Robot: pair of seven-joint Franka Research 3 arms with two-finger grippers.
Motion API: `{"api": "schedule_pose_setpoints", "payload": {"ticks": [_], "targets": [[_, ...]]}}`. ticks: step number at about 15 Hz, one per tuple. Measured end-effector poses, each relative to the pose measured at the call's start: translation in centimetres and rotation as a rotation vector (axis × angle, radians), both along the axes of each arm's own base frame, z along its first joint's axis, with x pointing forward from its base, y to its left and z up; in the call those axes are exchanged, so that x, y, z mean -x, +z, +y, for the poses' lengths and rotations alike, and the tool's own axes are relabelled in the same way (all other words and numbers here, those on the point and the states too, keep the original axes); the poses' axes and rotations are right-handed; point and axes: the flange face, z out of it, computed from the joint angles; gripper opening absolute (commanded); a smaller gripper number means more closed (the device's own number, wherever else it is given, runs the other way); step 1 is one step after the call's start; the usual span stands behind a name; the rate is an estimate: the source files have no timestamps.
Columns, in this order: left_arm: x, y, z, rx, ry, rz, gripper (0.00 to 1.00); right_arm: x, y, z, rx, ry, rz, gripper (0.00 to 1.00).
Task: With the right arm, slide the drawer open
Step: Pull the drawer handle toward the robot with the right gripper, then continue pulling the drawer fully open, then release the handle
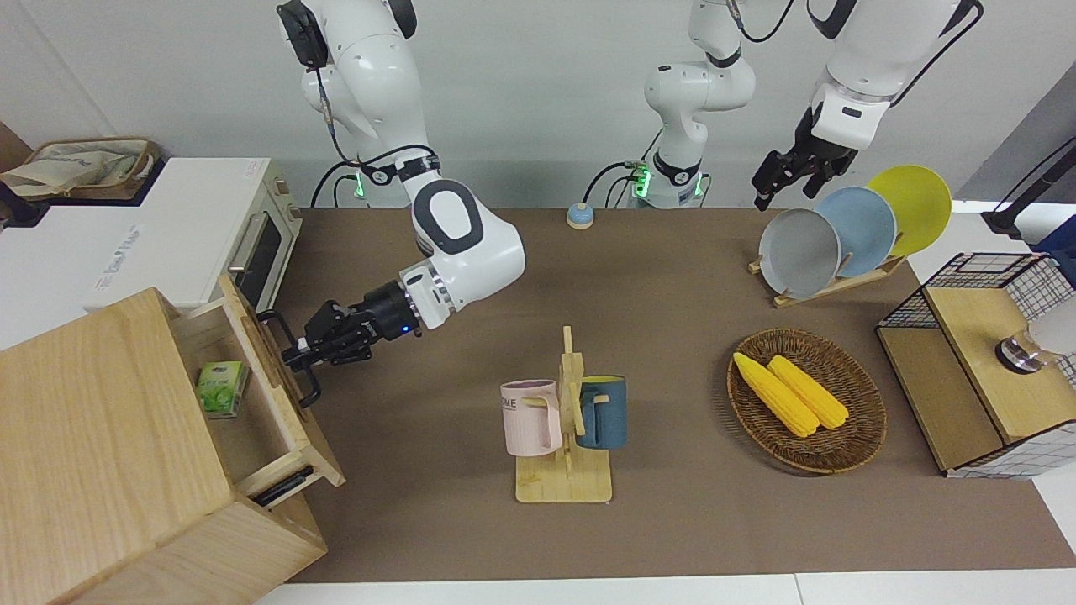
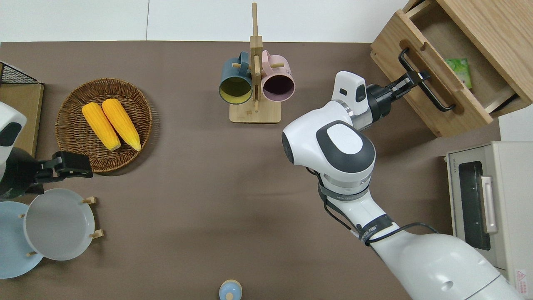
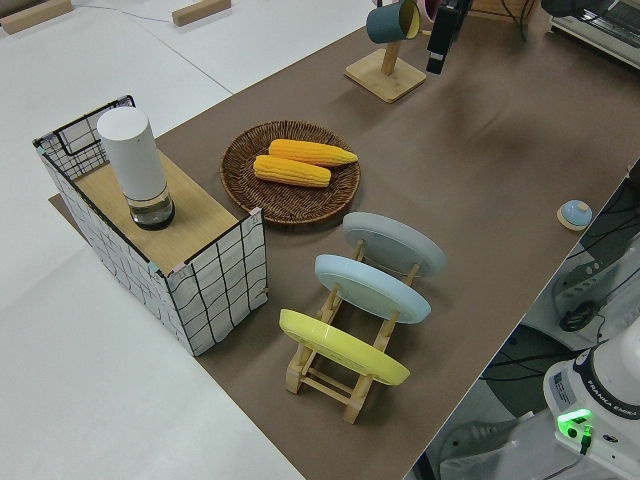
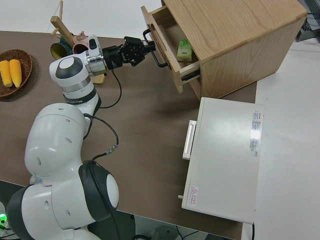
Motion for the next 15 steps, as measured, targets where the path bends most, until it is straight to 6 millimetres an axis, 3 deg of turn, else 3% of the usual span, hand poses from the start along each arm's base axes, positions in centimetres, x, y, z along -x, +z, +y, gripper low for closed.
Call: {"api": "schedule_pose_setpoints", "payload": {"ticks": [15], "targets": [[0.0, 0.0, 0.0, 0.0, 0.0, 0.0, 0.99, 6.7, 0.8, 10.1, -0.037, -0.039, 0.046, 0.125]]}}
